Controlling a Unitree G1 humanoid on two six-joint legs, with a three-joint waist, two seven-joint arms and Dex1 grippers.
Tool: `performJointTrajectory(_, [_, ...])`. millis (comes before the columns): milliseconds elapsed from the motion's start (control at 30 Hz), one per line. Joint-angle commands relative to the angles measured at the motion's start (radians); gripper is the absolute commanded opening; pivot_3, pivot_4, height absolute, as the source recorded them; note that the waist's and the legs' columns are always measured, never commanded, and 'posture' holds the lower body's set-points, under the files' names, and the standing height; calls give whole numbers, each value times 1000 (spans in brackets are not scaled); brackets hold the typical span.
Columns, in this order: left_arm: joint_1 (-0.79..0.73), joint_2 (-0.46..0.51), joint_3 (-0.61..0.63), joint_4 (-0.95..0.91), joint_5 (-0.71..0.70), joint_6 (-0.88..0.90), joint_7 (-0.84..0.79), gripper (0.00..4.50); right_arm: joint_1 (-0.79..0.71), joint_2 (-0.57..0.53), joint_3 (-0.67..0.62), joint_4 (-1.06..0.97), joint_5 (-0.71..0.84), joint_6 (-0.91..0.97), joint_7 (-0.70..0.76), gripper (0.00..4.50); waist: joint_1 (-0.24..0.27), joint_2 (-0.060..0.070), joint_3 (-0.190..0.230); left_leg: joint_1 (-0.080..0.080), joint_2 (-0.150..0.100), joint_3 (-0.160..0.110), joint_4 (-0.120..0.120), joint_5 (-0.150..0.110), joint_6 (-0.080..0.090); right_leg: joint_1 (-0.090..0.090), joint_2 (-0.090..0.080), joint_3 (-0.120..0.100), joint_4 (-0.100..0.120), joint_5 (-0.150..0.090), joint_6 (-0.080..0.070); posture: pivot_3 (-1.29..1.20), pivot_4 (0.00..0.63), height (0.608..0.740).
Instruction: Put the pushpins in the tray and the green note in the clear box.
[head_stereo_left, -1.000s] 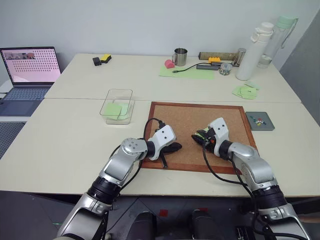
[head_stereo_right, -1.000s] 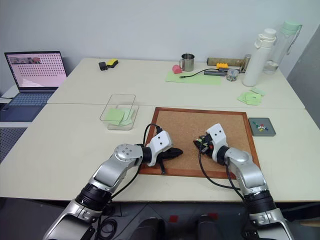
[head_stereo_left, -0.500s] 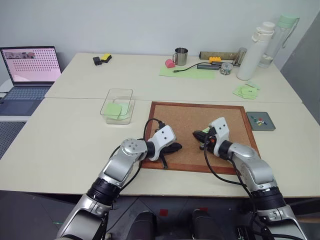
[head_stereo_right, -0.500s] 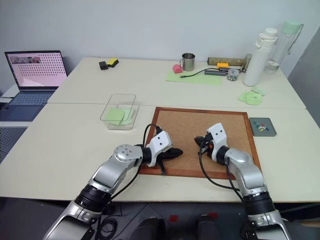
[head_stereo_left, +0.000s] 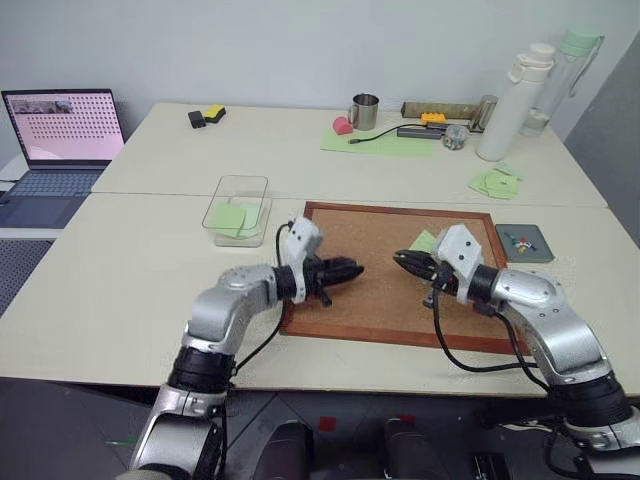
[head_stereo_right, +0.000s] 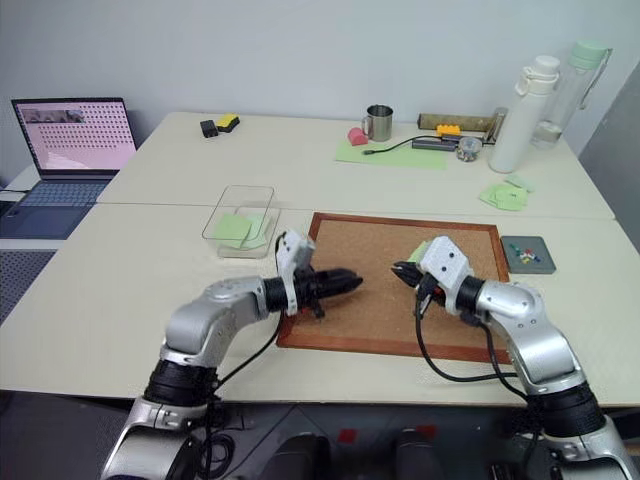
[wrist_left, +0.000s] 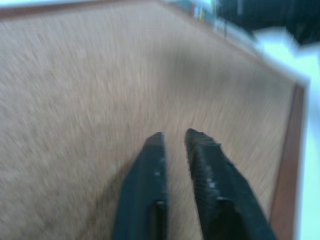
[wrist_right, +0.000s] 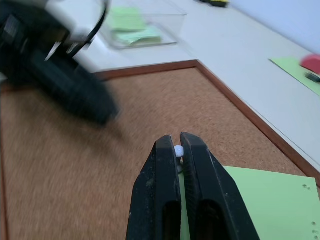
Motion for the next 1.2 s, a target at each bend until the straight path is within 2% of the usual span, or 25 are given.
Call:
performJointTrajectory(33, [-55, -25, 56, -13, -99, 75, 9, 1957, 12, -54, 19, -54, -46, -124, 69, 0, 0, 0, 0, 0, 0, 0, 0, 0, 0, 0, 0, 0, 0, 0, 0, 0, 150, 740])
performJointTrajectory(167, [-100, -45, 76, 7, -157, 136, 14, 2684, 16, -102, 43, -66, -86, -228, 126, 0, 0, -1, 1, 0, 0, 0, 0, 0, 0, 0, 0, 0, 0, 0, 0, 0, 150, 740])
performJointTrajectory(200, [-108, -46, 75, 12, -164, 145, 14, 3014, 13, -110, 49, -67, -97, -252, 137, 0, 0, -1, 1, 0, 0, 0, 0, 0, 0, 0, 0, 0, 0, 0, 0, 0, 150, 740])
performJointTrajectory(333, [-148, -61, 65, 49, -204, 221, 13, 3608, -9, -141, 79, -71, -136, -356, 191, 0, 0, -2, 1, 0, 0, 0, 0, 0, 0, 0, 0, 0, 0, 0, 0, 0, 150, 740])
performJointTrajectory(767, [-148, -44, -6, 21, -266, 284, -55, 3608, -93, -128, 149, -102, -163, -452, 274, 0, 0, -2, 1, 0, 0, 0, 1, 0, -1, 0, 0, 0, 0, 0, 0, 0, 150, 740])
performJointTrajectory(867, [-134, -34, -24, 12, -254, 264, -62, 3206, -107, -127, 153, -105, -165, -460, 281, 0, 2, -2, 1, 0, 0, -1, 1, 0, -1, 0, 0, 0, 0, 0, 0, 0, 150, 740])
performJointTrajectory(1200, [-117, -22, -25, -20, -279, 267, -82, 1311, -125, -118, 154, -99, -164, -472, 296, 0, 3, -2, 1, 0, 0, -1, 1, 0, -1, 1, -1, 0, 0, 0, 0, 0, 150, 740])
